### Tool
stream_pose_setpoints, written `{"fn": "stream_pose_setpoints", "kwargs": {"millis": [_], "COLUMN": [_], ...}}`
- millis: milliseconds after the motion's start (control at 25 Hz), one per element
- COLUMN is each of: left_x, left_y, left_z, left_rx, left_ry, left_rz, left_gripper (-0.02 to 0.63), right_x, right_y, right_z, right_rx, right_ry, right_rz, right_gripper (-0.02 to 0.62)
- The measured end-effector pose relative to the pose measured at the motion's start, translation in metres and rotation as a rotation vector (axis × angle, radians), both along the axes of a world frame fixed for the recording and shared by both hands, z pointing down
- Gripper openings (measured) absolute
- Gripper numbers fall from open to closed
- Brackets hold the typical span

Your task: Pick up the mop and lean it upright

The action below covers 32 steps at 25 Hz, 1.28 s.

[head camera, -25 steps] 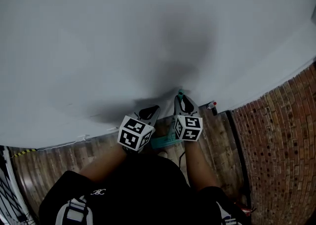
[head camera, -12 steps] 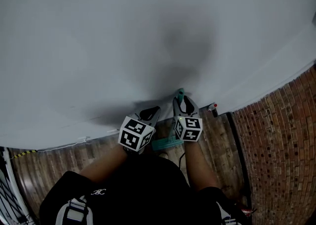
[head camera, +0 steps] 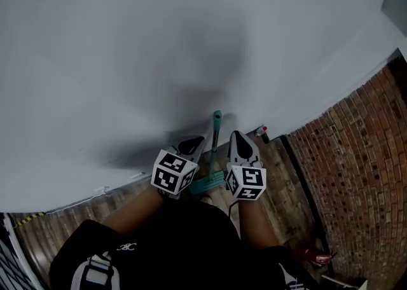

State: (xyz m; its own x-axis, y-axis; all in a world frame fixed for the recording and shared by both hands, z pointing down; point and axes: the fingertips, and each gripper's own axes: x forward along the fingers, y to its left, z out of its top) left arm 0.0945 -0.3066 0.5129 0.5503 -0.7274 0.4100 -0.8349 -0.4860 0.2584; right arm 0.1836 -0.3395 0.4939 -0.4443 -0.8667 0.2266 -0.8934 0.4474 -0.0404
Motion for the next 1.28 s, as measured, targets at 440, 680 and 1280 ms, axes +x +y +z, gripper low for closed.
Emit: {"fn": "stream_pose_setpoints", "kwargs": {"millis": [440,680,1280], "left_x": [0.057,0.080,0.067], "left_y": [0.007,0.012,0.012], "left_z": [-0.002,-0.005,-0.006], "left_rx": [0.022,0.026,0.034], "left_ry": [0.000,0.014,0.008], "left_rz": [0.170,0.233,0.219], "left_gripper": [-0.003,-0.003,-0.003], "right_x": [0.063,0.079,0.077], "right_y": [0.048,0.063,0.070], "right_z": [-0.001,0.004,0.007], "right_rx": [-0.042,-0.073,-0.093], "right_ry": [0.011,0.008,-0.023], "right_rz": [0.214,0.269,0.290], "right_gripper": [0.014,0.014,0.014]}}
